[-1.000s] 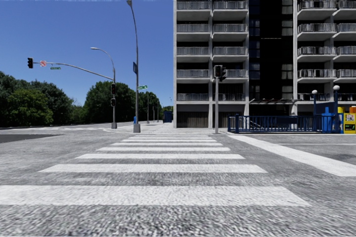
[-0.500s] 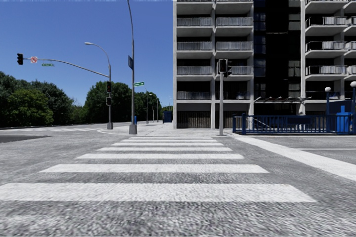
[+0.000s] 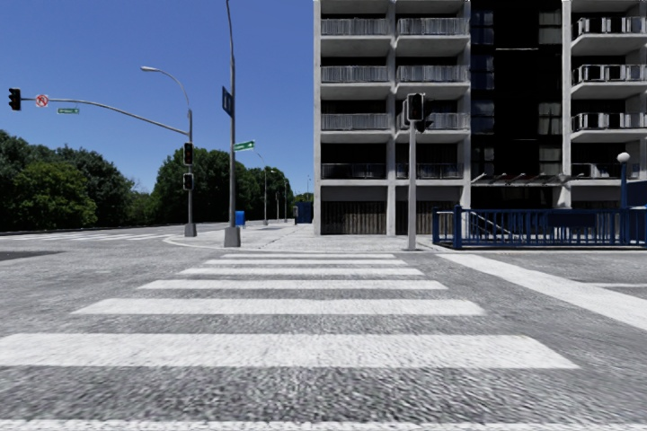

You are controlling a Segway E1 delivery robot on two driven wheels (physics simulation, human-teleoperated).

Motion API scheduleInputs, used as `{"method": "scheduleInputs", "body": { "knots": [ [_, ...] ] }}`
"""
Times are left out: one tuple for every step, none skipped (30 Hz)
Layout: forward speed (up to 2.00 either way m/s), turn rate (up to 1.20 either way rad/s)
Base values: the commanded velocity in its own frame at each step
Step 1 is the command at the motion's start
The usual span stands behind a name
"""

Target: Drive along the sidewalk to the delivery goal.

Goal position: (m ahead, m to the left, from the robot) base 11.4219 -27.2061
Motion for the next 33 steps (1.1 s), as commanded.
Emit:
{"method": "scheduleInputs", "body": {
  "knots": [
    [2.0, 0.0],
    [2.0, -0.09],
    [2.0, -0.17],
    [2.0, -0.17],
    [2.0, -0.2],
    [2.0, -0.22],
    [2.0, -0.25],
    [2.0, -0.25],
    [2.0, -0.27],
    [2.0, -0.28],
    [2.0, -0.29],
    [2.0, -0.29],
    [2.0, -0.29],
    [2.0, -0.29],
    [2.0, -0.29],
    [2.0, -0.29],
    [2.0, -0.29],
    [2.0, -0.29],
    [2.0, -0.29],
    [2.0, -0.29],
    [2.0, -0.1],
    [2.0, 0.0],
    [2.0, 0.0],
    [2.0, 0.0],
    [2.0, 0.0],
    [2.0, 0.0],
    [2.0, 0.0],
    [2.0, 0.0],
    [2.0, 0.0],
    [2.0, 0.0],
    [2.0, 0.0],
    [2.0, 0.0],
    [2.0, 0.0]
  ]
}}
